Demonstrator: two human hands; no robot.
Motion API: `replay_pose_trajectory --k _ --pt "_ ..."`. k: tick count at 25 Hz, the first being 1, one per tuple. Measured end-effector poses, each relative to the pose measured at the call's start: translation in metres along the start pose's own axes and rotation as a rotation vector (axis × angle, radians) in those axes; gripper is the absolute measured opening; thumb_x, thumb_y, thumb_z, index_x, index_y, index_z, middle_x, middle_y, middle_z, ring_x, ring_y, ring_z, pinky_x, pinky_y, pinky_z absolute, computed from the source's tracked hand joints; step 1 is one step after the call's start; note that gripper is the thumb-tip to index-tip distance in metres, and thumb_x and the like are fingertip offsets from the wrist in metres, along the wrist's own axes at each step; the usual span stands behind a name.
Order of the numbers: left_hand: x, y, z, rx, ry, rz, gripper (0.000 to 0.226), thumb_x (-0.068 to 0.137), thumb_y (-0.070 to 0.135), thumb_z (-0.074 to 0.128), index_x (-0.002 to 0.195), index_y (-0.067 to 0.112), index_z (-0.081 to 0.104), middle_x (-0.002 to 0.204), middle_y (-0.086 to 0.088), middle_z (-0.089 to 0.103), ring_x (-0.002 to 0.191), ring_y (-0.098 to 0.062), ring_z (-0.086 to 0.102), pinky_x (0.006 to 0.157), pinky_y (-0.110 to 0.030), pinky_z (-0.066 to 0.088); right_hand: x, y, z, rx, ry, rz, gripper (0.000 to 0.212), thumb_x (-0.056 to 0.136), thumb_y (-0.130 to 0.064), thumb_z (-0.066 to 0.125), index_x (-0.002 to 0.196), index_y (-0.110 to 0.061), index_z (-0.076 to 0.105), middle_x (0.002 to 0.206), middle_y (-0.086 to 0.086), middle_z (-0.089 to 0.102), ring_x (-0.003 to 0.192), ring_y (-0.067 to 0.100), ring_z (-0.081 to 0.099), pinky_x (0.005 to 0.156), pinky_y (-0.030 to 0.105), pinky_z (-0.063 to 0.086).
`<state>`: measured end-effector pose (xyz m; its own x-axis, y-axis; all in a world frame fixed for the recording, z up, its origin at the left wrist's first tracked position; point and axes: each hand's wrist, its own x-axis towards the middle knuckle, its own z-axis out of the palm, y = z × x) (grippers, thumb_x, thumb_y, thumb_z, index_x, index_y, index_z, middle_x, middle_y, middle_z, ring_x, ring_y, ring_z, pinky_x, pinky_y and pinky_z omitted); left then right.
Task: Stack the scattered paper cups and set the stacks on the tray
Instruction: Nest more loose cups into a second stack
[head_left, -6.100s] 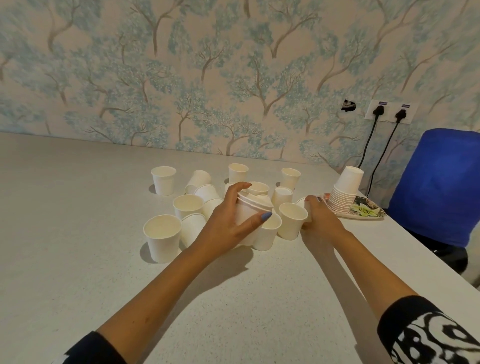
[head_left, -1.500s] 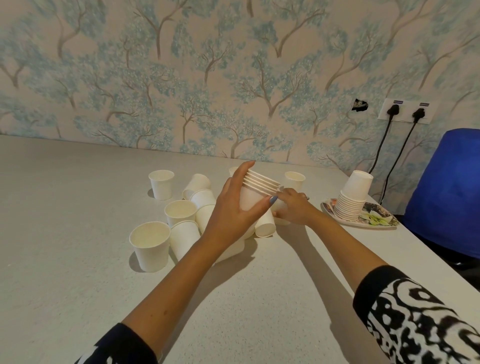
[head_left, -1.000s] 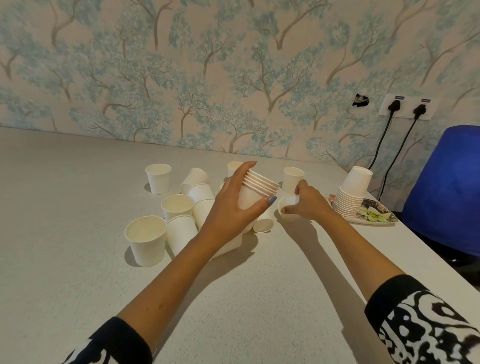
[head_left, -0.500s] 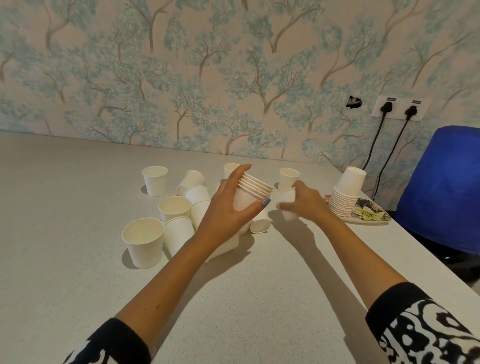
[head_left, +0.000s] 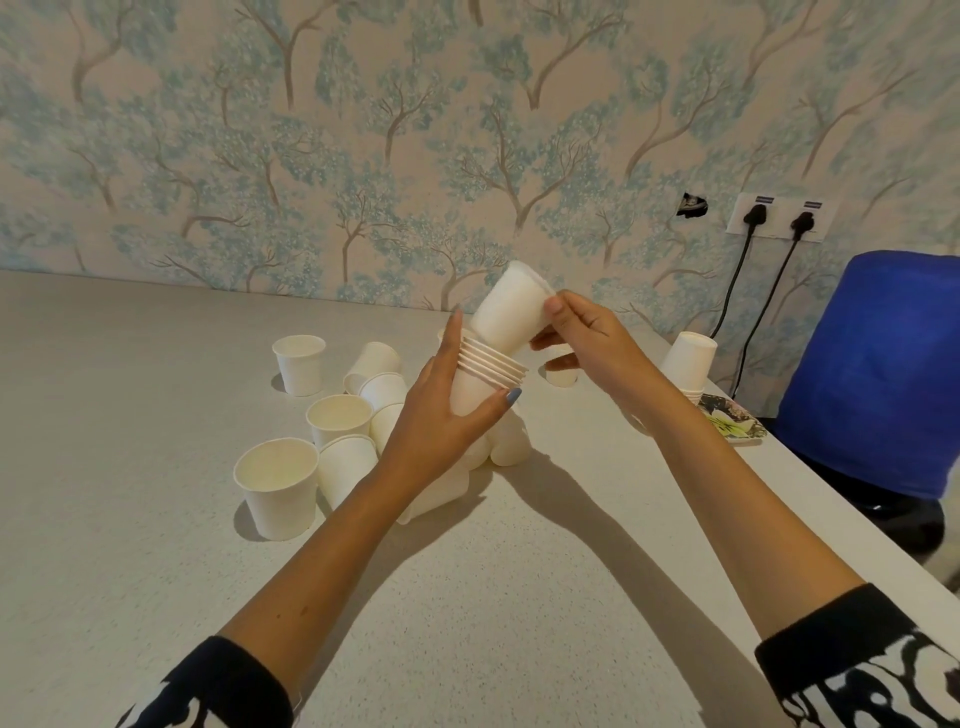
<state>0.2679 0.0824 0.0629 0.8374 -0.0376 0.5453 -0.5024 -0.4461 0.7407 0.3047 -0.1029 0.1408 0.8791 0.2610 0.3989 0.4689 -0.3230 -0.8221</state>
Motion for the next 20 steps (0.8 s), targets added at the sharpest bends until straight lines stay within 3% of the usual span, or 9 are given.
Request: replay_pose_trajectory --k 3,6,8,10,13,15,17,20 --pt "0.003 0.000 -0.003 0.034 0.025 -0.008 0.100 0.076 0.067 0.056 0.148 0.042 -0.008 0.141 0.001 0.042 0.108 -0.009 0.048 0.081 -0.024 0.040 -0.004 -0.006 0.006 -0.114 -0.142 0.024 0.034 0.098 -0.043 0.039 0.103 -0.017 0.059 0.093 -0.004 0.060 0.091 0.009 0.057 0.080 0.035 0.053" --pt "0.004 -0.002 -0.005 0.043 0.029 0.005 0.096 0.077 0.065 0.058 0.148 0.043 -0.003 0.141 0.001 0.043 0.109 -0.008 0.047 0.082 -0.024 0.039 -0.008 -0.006 0.018 -0.144 -0.250 0.094 0.032 0.096 -0.051 0.035 0.108 -0.028 0.053 0.115 -0.002 0.055 0.108 0.012 0.053 0.091 0.038 0.048" --pt "0.005 -0.002 -0.006 0.022 0.046 0.002 0.088 0.080 0.058 0.061 0.147 0.045 0.005 0.140 0.002 0.044 0.109 -0.009 0.050 0.084 -0.024 0.042 -0.011 -0.004 0.028 -0.165 -0.316 0.148 0.045 0.088 -0.065 0.027 0.117 -0.035 0.043 0.127 -0.001 0.046 0.117 0.014 0.048 0.095 0.037 0.046" --pt "0.007 -0.002 -0.009 0.003 0.079 -0.008 0.081 0.081 0.053 0.065 0.145 0.046 0.016 0.137 0.002 0.046 0.107 -0.011 0.053 0.084 -0.025 0.048 -0.015 0.001 0.039 -0.193 -0.372 0.112 0.058 0.080 -0.074 0.016 0.119 -0.036 0.036 0.123 -0.004 0.044 0.115 0.010 0.046 0.093 0.033 0.045" --pt "0.009 0.000 -0.015 0.004 0.133 -0.001 0.073 0.078 0.056 0.066 0.138 0.046 0.025 0.130 0.004 0.049 0.105 -0.015 0.056 0.085 -0.034 0.053 -0.012 0.011 0.051 -0.046 -0.213 0.051 0.062 0.077 -0.074 0.009 0.123 -0.038 0.030 0.118 -0.011 0.046 0.111 0.004 0.048 0.090 0.026 0.042" --pt "0.010 0.000 -0.018 0.008 0.158 -0.003 0.073 0.077 0.060 0.065 0.137 0.047 0.026 0.129 0.006 0.049 0.106 -0.015 0.054 0.086 -0.033 0.052 -0.001 0.025 0.054 0.003 0.030 0.099 0.059 0.083 -0.071 0.016 0.126 -0.035 0.034 0.125 -0.003 0.049 0.113 0.015 0.051 0.092 0.033 0.045" --pt "0.011 -0.003 -0.023 0.009 0.167 -0.018 0.075 0.077 0.061 0.064 0.139 0.046 0.025 0.133 0.006 0.047 0.110 -0.014 0.052 0.087 -0.029 0.049 0.008 0.042 0.054 -0.079 0.151 0.270 0.044 0.094 -0.056 0.036 0.131 -0.032 0.035 0.137 0.006 0.045 0.117 0.025 0.049 0.095 0.044 0.046" --pt "0.013 -0.004 -0.029 -0.006 0.168 -0.045 0.082 0.075 0.062 0.063 0.143 0.043 0.022 0.139 0.006 0.043 0.113 -0.013 0.049 0.086 -0.025 0.044 0.011 0.064 0.048 -0.218 -0.077 0.584 0.056 0.091 -0.036 0.058 0.139 -0.036 0.029 0.141 0.008 0.042 0.112 0.029 0.049 0.080 0.040 0.049"
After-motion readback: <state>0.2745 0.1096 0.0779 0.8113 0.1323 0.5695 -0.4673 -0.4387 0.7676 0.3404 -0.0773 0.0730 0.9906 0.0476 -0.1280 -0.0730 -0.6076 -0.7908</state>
